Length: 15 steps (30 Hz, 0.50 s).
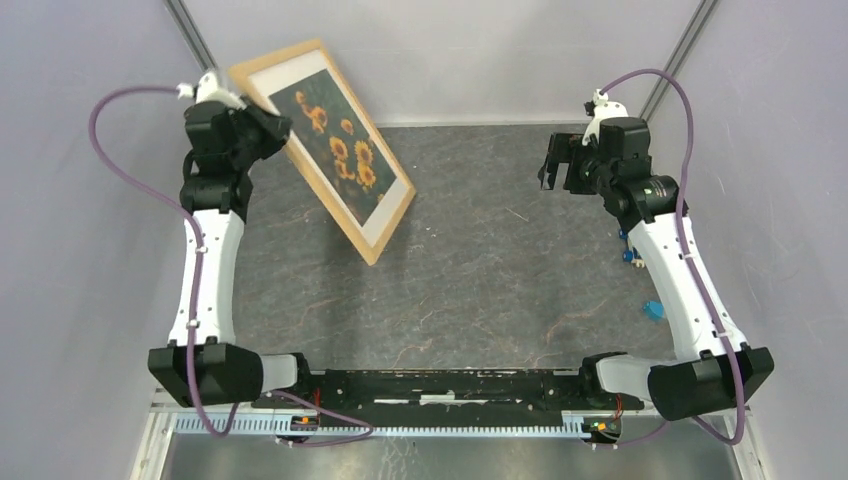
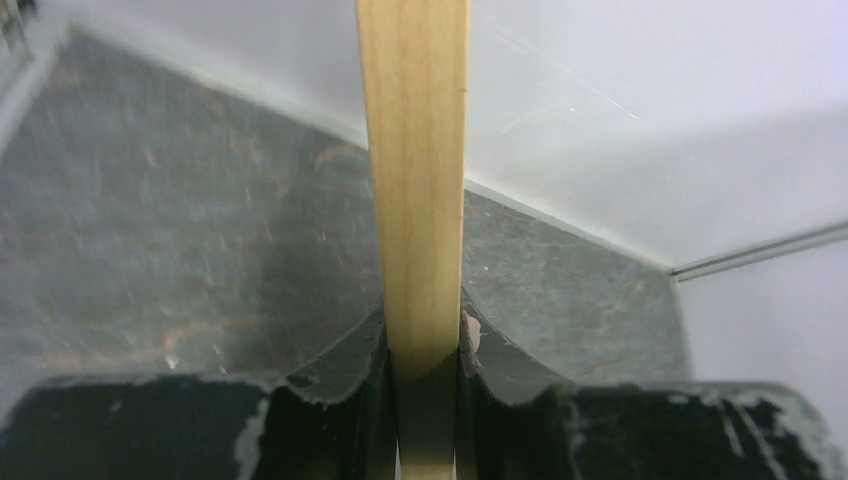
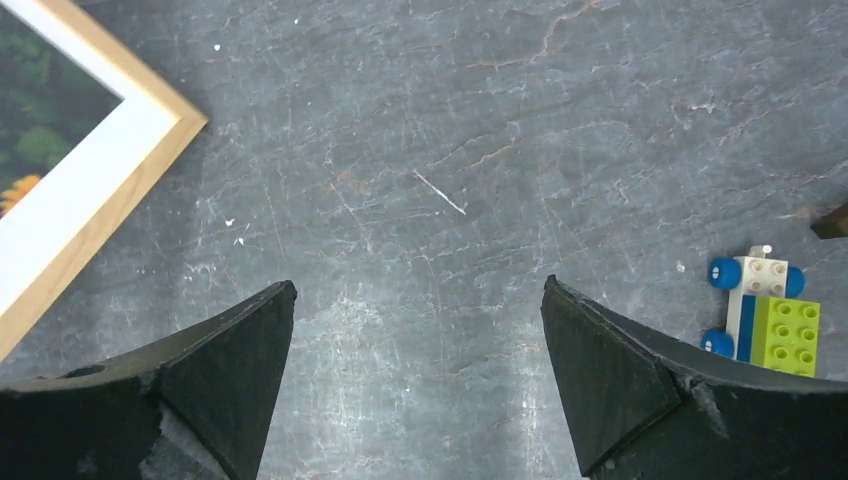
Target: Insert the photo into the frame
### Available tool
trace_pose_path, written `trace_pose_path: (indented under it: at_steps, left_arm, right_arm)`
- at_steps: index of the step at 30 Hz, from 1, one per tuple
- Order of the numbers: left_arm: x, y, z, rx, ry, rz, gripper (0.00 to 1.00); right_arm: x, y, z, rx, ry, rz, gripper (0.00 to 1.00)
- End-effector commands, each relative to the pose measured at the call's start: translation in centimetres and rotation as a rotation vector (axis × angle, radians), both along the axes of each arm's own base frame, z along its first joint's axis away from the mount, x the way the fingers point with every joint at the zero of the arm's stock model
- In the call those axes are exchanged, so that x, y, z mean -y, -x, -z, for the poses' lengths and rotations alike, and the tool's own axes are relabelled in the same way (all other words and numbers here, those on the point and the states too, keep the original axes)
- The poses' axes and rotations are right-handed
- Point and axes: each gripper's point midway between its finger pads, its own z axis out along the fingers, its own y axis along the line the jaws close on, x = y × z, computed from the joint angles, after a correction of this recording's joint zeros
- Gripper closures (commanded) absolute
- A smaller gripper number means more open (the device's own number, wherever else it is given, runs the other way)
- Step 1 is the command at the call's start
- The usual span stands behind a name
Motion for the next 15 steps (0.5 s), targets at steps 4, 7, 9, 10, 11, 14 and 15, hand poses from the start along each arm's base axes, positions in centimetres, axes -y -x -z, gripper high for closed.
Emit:
trace_pose_path:
  at_steps: [4,7,9,10,11,14,15]
  left_arm:
    - [-9.6,0.5,4.3,0.077,0.494,-0.168,0.98]
    - [-12.4,1.0,8.8,0.092,0.599,-0.229,0.98]
    - [-14.1,1.1,11.3,0.129,0.676,-0.276,0.98]
    - [-14.5,1.1,12.5,0.132,0.703,-0.285,0.98]
    - [-14.9,0.7,13.1,0.155,0.728,-0.279,0.98]
    - [-15.8,-0.2,15.7,0.142,0.764,-0.292,0.98]
    - [-15.9,-0.3,16.3,0.14,0.772,-0.298,0.98]
  right_arm:
    - [-0.9,0.1,-1.5,0.086,-0.03,-0.05,0.02]
    - [-1.4,-0.1,-0.4,0.064,-0.04,-0.072,0.03]
    - [-1.5,-0.2,0.5,0.048,-0.043,-0.078,0.03]
    - [-1.6,-0.1,1.0,0.04,-0.045,-0.081,0.03]
    - [-1.7,0.0,1.3,0.032,-0.046,-0.085,0.03]
    - [-1.9,0.4,2.2,0.016,-0.054,-0.102,0.02]
    - [-1.9,0.6,2.4,0.01,-0.055,-0.105,0.02]
